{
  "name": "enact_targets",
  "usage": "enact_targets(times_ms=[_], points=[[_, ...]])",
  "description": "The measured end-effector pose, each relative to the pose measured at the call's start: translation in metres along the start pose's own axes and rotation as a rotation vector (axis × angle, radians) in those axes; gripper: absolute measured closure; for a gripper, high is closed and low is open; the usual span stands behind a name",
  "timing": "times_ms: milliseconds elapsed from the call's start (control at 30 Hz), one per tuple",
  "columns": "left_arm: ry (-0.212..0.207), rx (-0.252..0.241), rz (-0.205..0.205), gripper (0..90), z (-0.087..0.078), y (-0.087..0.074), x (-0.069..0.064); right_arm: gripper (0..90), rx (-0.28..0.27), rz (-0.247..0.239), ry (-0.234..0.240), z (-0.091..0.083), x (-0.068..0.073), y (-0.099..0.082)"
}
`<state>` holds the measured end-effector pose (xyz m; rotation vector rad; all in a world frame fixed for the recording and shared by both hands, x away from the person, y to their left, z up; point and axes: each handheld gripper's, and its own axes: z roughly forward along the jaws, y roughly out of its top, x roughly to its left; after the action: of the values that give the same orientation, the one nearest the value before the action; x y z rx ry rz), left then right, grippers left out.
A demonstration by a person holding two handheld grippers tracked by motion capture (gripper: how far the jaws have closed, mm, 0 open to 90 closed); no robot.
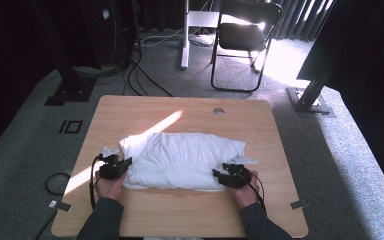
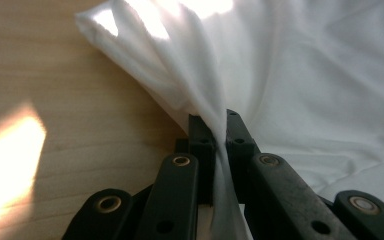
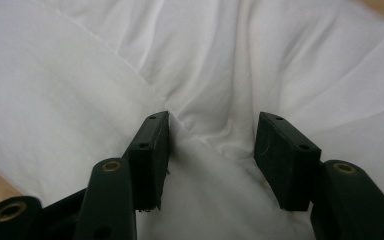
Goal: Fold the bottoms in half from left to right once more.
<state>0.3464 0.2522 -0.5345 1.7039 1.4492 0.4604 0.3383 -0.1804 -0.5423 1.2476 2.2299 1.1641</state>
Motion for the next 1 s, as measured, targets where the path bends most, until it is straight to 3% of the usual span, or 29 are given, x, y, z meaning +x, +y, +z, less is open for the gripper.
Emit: enact_targets(times_ms=[100, 133, 233, 267, 300, 333, 367, 467, 500, 567, 667, 700, 767, 867, 1000], points=[[-0.031, -0.041, 0.006, 87.2, -0.012, 0.006, -0.002, 47.3, -0.053, -0.027, 0.005, -0.01, 0.005, 0.012], [-0.046, -0.052, 0.003, 87.3, -0.015, 0.008, -0.002, 47.5, -0.106, -0.058, 0.029, -0.016, 0.017, 0.03], [-0.08, -0.091, -0.002, 87.3, -0.022, 0.016, -0.006, 47.3, -0.116, -0.151, 0.027, -0.01, 0.039, 0.05], [-0.08, -0.091, -0.002, 87.4, -0.022, 0.016, -0.006, 47.3, -0.116, -0.151, 0.027, -0.01, 0.039, 0.05], [-0.106, -0.112, -0.003, 87.4, -0.027, 0.022, -0.009, 47.2, -0.112, -0.174, 0.033, -0.004, 0.045, 0.054], [-0.111, -0.118, 0.001, 87.5, -0.028, 0.024, -0.009, 46.9, -0.078, -0.203, 0.051, 0.013, 0.055, 0.057], [-0.12, -0.13, 0.007, 87.5, -0.031, 0.028, -0.012, 46.9, -0.063, -0.209, 0.056, 0.019, 0.057, 0.057], [-0.161, -0.168, 0.013, 87.6, -0.04, 0.04, -0.016, 47.5, 0.066, -0.232, 0.036, 0.056, 0.065, 0.051], [-0.174, -0.18, 0.017, 87.7, -0.043, 0.044, -0.017, 47.9, 0.09, -0.235, 0.042, 0.069, 0.067, 0.047], [-0.206, -0.213, 0.021, 87.8, -0.05, 0.053, -0.021, 48.6, 0.078, -0.207, 0.06, 0.074, 0.068, 0.047], [-0.222, -0.232, 0.042, 87.8, -0.054, 0.062, -0.028, 49.6, 0.091, -0.214, 0.061, 0.077, 0.071, 0.05], [-0.246, -0.245, 0.07, 87.8, -0.056, 0.072, -0.038, 49.8, 0.098, -0.215, 0.061, 0.079, 0.074, 0.051], [-0.262, -0.259, 0.087, 87.8, -0.056, 0.078, -0.045, 50.8, 0.09, -0.2, 0.055, 0.085, 0.082, 0.053], [-0.286, -0.269, 0.094, 87.8, -0.056, 0.083, -0.052, 51.2, 0.077, -0.186, 0.044, 0.089, 0.088, 0.054], [-0.356, -0.271, 0.116, 87.8, -0.051, 0.09, -0.067, 51.3, 0.066, -0.177, 0.062, 0.098, 0.104, 0.058]])
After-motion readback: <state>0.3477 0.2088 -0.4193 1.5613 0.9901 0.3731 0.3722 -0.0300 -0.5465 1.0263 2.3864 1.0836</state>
